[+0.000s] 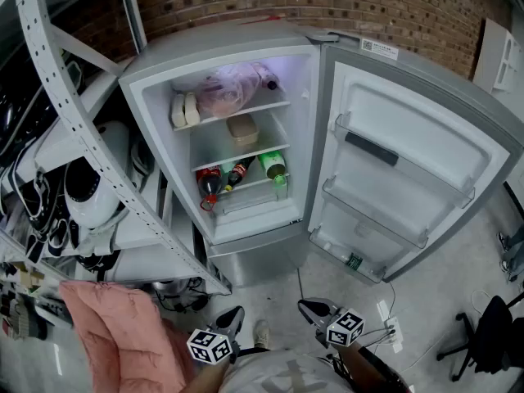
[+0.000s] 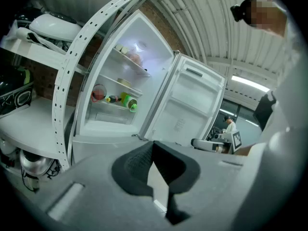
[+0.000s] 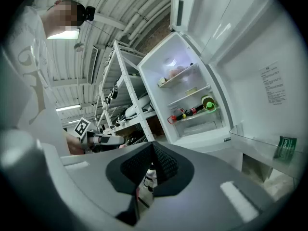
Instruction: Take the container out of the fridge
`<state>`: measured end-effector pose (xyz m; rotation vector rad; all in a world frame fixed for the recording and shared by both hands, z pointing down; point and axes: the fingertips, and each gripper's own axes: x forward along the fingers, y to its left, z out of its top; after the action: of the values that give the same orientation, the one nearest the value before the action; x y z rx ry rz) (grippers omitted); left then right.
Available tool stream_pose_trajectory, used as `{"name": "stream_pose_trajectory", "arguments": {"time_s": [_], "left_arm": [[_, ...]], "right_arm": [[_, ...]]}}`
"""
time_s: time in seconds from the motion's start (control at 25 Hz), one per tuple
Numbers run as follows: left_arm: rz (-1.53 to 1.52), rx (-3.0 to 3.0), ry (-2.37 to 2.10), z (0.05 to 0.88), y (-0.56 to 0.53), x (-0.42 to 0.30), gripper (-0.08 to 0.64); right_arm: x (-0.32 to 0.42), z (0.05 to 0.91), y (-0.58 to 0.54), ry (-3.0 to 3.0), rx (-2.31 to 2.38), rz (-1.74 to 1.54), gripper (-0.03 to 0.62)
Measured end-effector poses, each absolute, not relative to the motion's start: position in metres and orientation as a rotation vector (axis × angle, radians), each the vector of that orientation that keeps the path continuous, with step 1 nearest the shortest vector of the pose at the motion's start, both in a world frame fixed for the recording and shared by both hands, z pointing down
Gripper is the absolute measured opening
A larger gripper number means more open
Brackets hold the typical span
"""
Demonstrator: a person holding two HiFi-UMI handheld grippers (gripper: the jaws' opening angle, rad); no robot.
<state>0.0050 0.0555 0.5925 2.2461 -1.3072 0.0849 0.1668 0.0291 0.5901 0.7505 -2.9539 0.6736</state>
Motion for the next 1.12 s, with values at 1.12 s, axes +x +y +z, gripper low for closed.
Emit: {"name": "stream_pose_trajectory", "arguments": {"time_s": [1.12], "left_arm": [[0.176, 2.292, -1.338, 0.581, 0.066, 0.034, 0.0]], "right_arm": [[0.193, 0.584, 0.031, -2.954, 0.847, 0.684, 0.008]]}}
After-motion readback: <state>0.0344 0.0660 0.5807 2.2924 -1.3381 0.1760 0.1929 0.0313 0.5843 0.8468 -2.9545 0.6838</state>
